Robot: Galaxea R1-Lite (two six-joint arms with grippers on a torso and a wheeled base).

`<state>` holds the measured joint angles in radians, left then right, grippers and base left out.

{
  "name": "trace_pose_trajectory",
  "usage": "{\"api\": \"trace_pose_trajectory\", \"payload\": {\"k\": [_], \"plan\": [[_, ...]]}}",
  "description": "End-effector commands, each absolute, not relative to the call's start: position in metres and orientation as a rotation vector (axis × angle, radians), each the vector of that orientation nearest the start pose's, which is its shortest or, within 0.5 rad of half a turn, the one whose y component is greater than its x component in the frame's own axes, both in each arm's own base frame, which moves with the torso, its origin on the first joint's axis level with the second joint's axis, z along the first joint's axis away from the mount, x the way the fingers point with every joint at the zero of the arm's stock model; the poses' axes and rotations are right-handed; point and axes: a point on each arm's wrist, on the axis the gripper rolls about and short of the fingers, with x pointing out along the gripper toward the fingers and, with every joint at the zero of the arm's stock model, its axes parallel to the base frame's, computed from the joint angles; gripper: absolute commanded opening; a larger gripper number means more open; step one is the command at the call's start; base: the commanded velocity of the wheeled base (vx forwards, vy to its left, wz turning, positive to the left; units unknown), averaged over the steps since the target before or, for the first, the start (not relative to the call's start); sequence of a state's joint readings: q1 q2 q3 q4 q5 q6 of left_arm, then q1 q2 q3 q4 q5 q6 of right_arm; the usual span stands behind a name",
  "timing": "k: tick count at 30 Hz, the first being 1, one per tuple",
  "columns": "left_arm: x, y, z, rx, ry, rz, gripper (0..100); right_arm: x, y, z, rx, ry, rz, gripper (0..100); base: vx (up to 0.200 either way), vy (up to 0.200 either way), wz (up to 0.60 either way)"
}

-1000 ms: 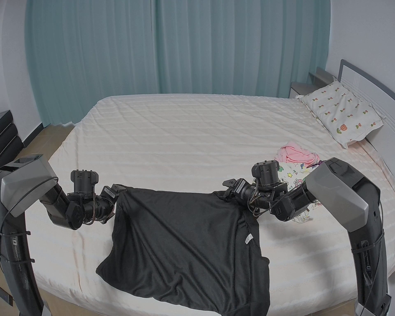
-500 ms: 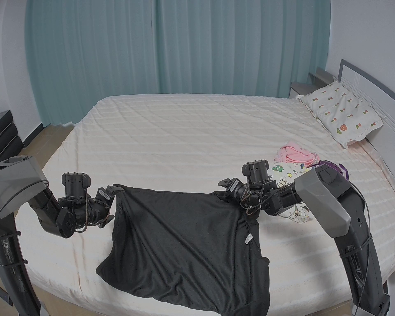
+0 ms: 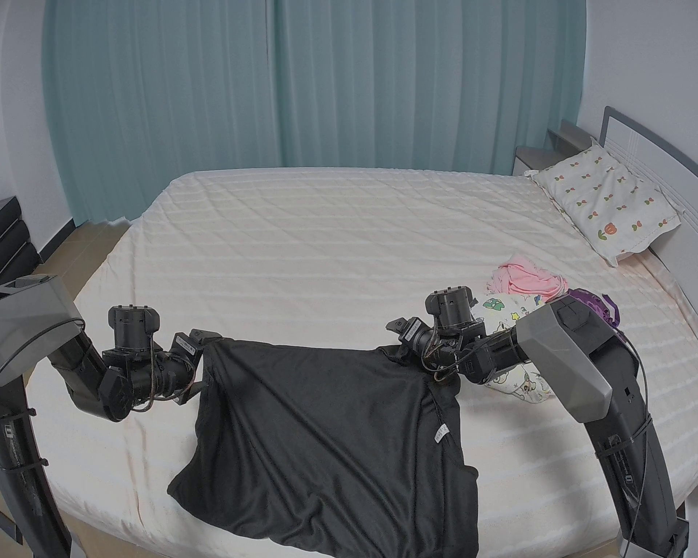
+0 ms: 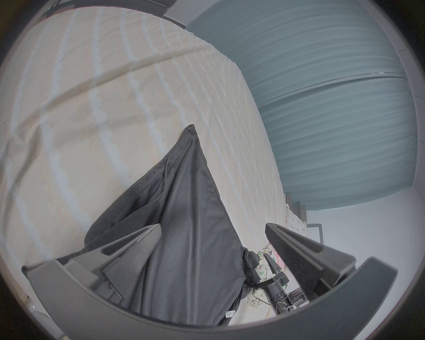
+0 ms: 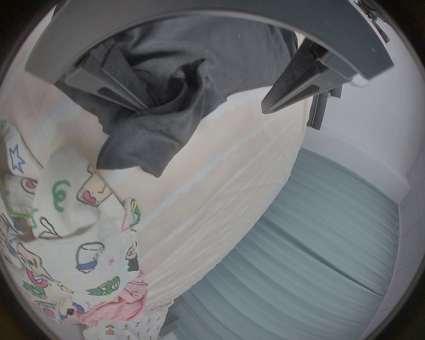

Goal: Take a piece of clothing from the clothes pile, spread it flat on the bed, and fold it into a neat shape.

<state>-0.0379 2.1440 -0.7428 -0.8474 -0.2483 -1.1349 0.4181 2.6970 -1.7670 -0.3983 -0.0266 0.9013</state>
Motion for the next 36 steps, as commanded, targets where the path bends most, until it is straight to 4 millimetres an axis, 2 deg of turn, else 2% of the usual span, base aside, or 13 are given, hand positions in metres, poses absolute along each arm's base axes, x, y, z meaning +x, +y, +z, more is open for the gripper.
{"api": "trace_pose_trajectory", "payload": {"k": [1,4,11,21,30,32,36], "plan": [[0.353,-0.019,0.037,-1.156,0.658,0.07,100,0.483,0.214,-0.028,0.75,0.654,0.116,100,0.0,0.0,0.0],[0.353,-0.019,0.037,-1.156,0.659,0.071,100,0.488,0.215,-0.03,0.756,0.634,0.118,100,0.0,0.0,0.0],[0.353,-0.019,0.036,-1.154,0.662,0.072,100,0.511,0.221,0.006,0.914,0.386,0.181,100,0.0,0.0,0.0],[0.353,-0.015,0.034,-1.157,0.66,0.084,100,0.517,0.215,-0.007,0.832,0.307,0.183,100,0.0,0.0,0.0],[0.353,-0.015,0.034,-1.155,0.657,0.085,100,0.52,0.194,0.008,0.747,0.268,0.148,100,0.0,0.0,0.0],[0.353,-0.015,0.034,-1.155,0.657,0.085,100,0.52,0.191,0.029,0.763,0.237,0.169,100,0.0,0.0,0.0],[0.353,-0.015,0.034,-1.155,0.656,0.087,100,0.52,0.198,0.045,0.798,0.151,0.211,100,0.0,0.0,0.0]]}}
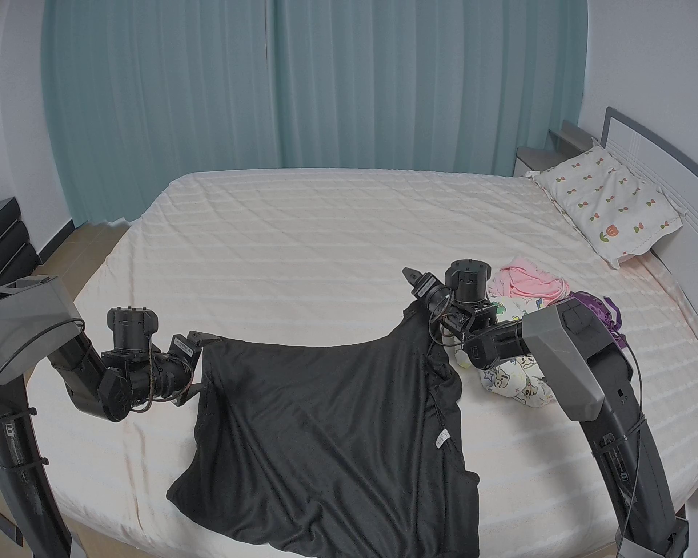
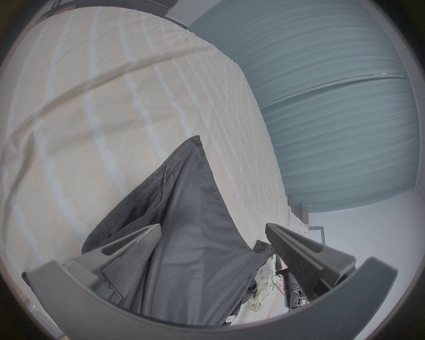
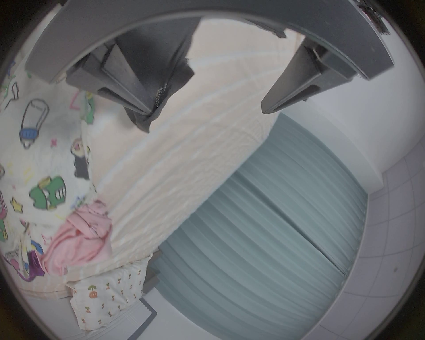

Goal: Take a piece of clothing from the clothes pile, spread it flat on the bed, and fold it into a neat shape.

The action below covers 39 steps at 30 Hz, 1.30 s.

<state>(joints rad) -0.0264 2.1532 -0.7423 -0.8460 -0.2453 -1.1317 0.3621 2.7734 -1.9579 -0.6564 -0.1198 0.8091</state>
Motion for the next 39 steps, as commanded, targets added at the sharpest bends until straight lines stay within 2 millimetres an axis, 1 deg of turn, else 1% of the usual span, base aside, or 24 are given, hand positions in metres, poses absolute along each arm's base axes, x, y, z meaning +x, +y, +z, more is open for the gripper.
{"api": "trace_pose_trajectory", "payload": {"k": [1,3,5,7,8,9,10,12,14,15,21,23,25,28,32,35,38,39], "plan": [[0.353,-0.015,0.034,-1.155,0.657,0.085,100,0.521,0.2,0.049,0.806,0.112,0.228,100,0.0,0.0,0.0],[0.353,-0.015,0.034,-1.155,0.657,0.085,100,0.518,0.207,0.044,0.797,0.118,0.241,100,0.0,0.0,0.0],[0.353,-0.015,0.034,-1.155,0.657,0.085,100,0.512,0.212,0.027,0.744,0.194,0.229,100,0.0,0.0,0.0],[0.353,-0.015,0.034,-1.154,0.656,0.086,100,0.506,0.211,0.008,0.643,0.269,0.209,100,0.0,0.0,0.0],[0.353,-0.015,0.034,-1.154,0.656,0.086,100,0.505,0.21,0.003,0.604,0.279,0.206,100,0.0,0.0,0.0],[0.353,-0.015,0.034,-1.154,0.656,0.086,100,0.505,0.21,0.003,0.604,0.279,0.206,100,0.0,0.0,0.0],[0.353,-0.015,0.034,-1.154,0.656,0.086,100,0.505,0.206,-0.009,0.538,0.294,0.189,100,0.0,0.0,0.0],[0.353,-0.015,0.035,-1.153,0.654,0.085,100,0.505,0.202,-0.016,0.501,0.318,0.175,100,0.0,0.0,0.0],[0.353,-0.015,0.035,-1.153,0.654,0.085,100,0.501,0.197,-0.025,0.475,0.378,0.15,100,0.0,0.0,0.0],[0.353,-0.015,0.035,-1.153,0.654,0.085,100,0.499,0.196,-0.026,0.472,0.401,0.141,100,0.0,0.0,0.0],[0.353,-0.015,0.034,-1.153,0.656,0.086,100,0.497,0.188,-0.013,0.482,0.402,0.128,100,0.0,0.0,0.0],[0.353,-0.015,0.034,-1.153,0.656,0.086,100,0.492,0.182,-0.005,0.484,0.409,0.122,100,0.0,0.0,0.0],[0.353,-0.015,0.034,-1.153,0.656,0.086,100,0.491,0.174,-0.003,0.485,0.42,0.114,100,0.0,0.0,0.0],[0.353,-0.015,0.034,-1.153,0.656,0.086,100,0.485,0.164,-0.008,0.475,0.459,0.094,100,0.0,0.0,0.0],[0.353,-0.015,0.035,-1.153,0.654,0.085,100,0.475,0.157,-0.021,0.472,0.525,0.095,100,0.0,0.0,0.0],[0.353,-0.015,0.034,-1.153,0.655,0.088,100,0.462,0.152,-0.034,0.497,0.604,0.097,100,0.0,0.0,0.0],[0.353,-0.015,0.034,-1.153,0.655,0.088,100,0.455,0.15,-0.026,0.537,0.628,0.116,100,0.0,0.0,0.0],[0.353,-0.015,0.034,-1.153,0.655,0.088,100,0.452,0.147,-0.025,0.543,0.644,0.119,100,0.0,0.0,0.0]]}}
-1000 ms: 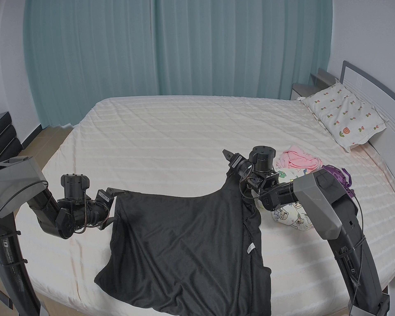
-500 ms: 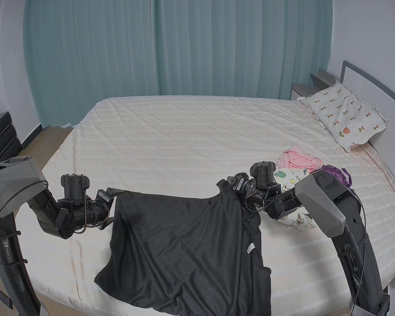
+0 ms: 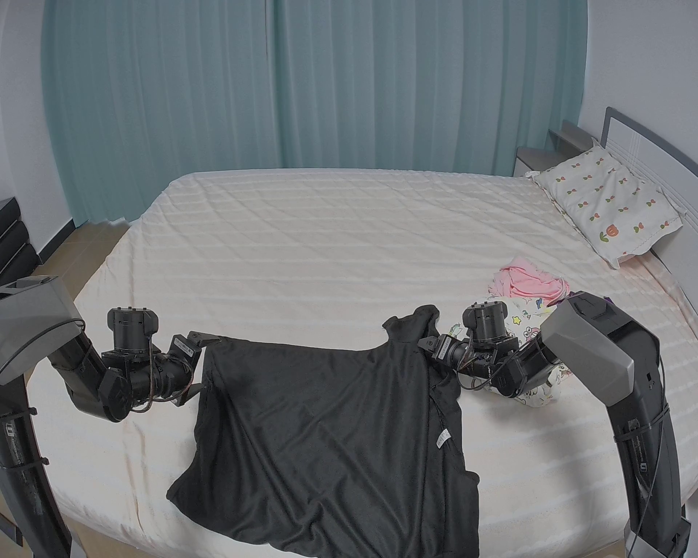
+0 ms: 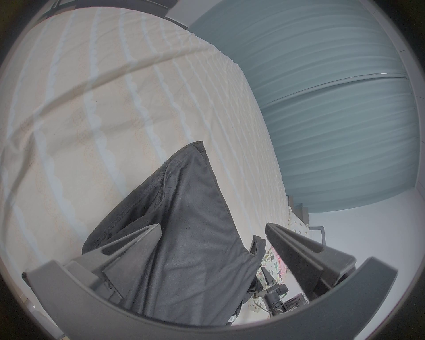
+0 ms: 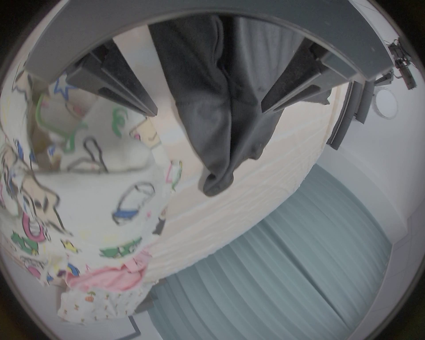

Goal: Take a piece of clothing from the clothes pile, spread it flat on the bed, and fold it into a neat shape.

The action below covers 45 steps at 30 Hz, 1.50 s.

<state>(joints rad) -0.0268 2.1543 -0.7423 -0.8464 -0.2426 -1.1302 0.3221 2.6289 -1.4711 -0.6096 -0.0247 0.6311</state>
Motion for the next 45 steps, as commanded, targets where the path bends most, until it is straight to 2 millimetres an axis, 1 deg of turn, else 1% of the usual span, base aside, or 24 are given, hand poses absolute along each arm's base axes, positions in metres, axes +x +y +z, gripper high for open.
{"api": "trace_pose_trajectory", "payload": {"k": [1,3,6,7,11,15,18,21,25,30,32,34,35,36,40,45], "plan": [[0.353,-0.015,0.034,-1.153,0.655,0.088,100,0.45,0.144,-0.027,0.541,0.655,0.113,100,0.0,0.0,0.0],[0.353,-0.015,0.034,-1.154,0.656,0.086,100,0.447,0.141,-0.026,0.537,0.666,0.109,100,0.0,0.0,0.0],[0.353,-0.015,0.034,-1.154,0.656,0.086,100,0.445,0.14,-0.03,0.534,0.68,0.102,100,0.0,0.0,0.0],[0.353,-0.015,0.034,-1.154,0.656,0.086,100,0.445,0.14,-0.03,0.534,0.68,0.102,0,0.0,0.0,0.0],[0.353,-0.015,0.035,-1.154,0.654,0.085,100,0.446,0.135,-0.03,0.538,0.682,0.09,0,0.0,0.0,0.0],[0.353,-0.015,0.034,-1.154,0.656,0.086,100,0.446,0.124,-0.032,0.542,0.69,0.063,0,0.0,0.0,0.0],[0.353,-0.015,0.034,-1.154,0.656,0.086,100,0.447,0.119,-0.033,0.545,0.69,0.052,0,0.0,0.0,0.0],[0.353,-0.014,0.034,-1.154,0.656,0.088,100,0.45,0.108,-0.034,0.553,0.681,0.03,0,0.0,0.0,0.0],[0.353,-0.013,0.034,-1.155,0.654,0.091,100,0.451,0.102,-0.034,0.56,0.678,0.017,0,0.0,0.0,0.0],[0.353,-0.012,0.034,-1.156,0.655,0.093,100,0.457,0.079,-0.047,0.571,0.681,-0.045,0,0.0,0.0,0.0],[0.352,-0.012,0.033,-1.157,0.659,0.096,100,0.459,0.072,-0.049,0.579,0.674,-0.053,0,0.0,0.0,0.0],[0.351,-0.013,0.033,-1.158,0.663,0.096,100,0.462,0.064,-0.055,0.584,0.676,-0.068,0,0.0,0.0,0.0],[0.351,-0.013,0.033,-1.158,0.663,0.096,100,0.462,0.064,-0.055,0.584,0.676,-0.068,0,0.0,0.0,0.0],[0.351,-0.013,0.032,-1.158,0.666,0.095,100,0.465,0.06,-0.059,0.588,0.669,-0.079,0,0.0,0.0,0.0],[0.351,-0.011,0.032,-1.159,0.664,0.098,100,0.468,0.051,-0.058,0.599,0.657,-0.094,0,0.0,0.0,0.0],[0.351,-0.011,0.032,-1.16,0.665,0.096,100,0.469,0.046,-0.058,0.614,0.658,-0.089,0,0.0,0.0,0.0]]}}
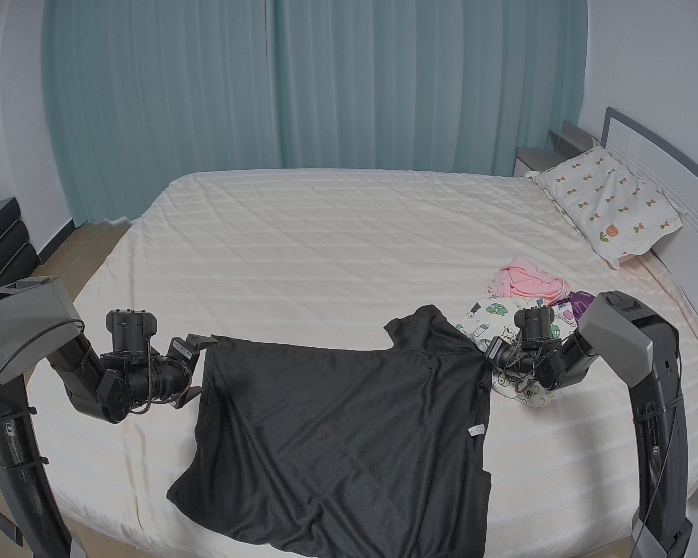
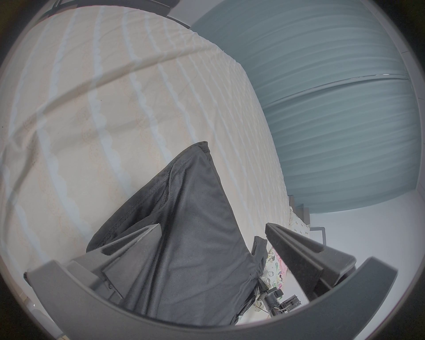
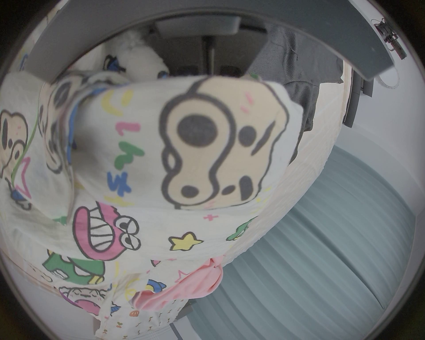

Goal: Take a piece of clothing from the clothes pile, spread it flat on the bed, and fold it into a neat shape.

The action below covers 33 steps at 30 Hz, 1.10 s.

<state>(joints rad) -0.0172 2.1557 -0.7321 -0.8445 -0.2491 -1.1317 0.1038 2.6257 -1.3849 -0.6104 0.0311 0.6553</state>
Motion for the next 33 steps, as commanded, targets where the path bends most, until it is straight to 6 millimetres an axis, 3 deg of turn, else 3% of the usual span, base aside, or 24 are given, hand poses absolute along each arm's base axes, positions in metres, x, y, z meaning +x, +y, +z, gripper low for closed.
{"api": "trace_pose_trajectory", "payload": {"k": [1,4,7,9,11,18,27,33], "plan": [[0.351,-0.011,0.032,-1.16,0.663,0.095,100,0.468,0.046,-0.059,0.614,0.671,-0.087,100,0.0,0.0,0.0],[0.351,-0.011,0.033,-1.16,0.662,0.098,100,0.464,0.04,-0.05,0.626,0.675,-0.086,100,0.0,0.0,0.0],[0.35,-0.011,0.034,-1.158,0.66,0.094,100,0.453,0.039,-0.023,0.662,0.659,-0.062,100,0.0,0.0,0.0],[0.349,-0.011,0.034,-1.158,0.661,0.095,100,0.446,0.04,-0.016,0.683,0.668,-0.041,100,0.0,0.0,0.0],[0.346,-0.012,0.039,-1.154,0.655,0.086,100,0.427,0.044,0.008,0.726,0.684,0.009,100,0.0,0.0,0.0],[0.339,-0.021,0.043,-1.142,0.674,0.068,100,0.373,0.056,0.039,0.733,0.718,0.084,100,-0.086,0.0,0.0],[0.29,-0.022,0.024,-1.013,0.809,0.094,100,0.31,0.055,0.014,0.718,0.813,0.065,100,-0.2,0.0,0.0],[0.274,-0.021,0.016,-0.924,0.859,0.093,100,0.294,0.057,0.006,0.74,0.794,0.08,100,-0.2,0.0,0.0]]}}
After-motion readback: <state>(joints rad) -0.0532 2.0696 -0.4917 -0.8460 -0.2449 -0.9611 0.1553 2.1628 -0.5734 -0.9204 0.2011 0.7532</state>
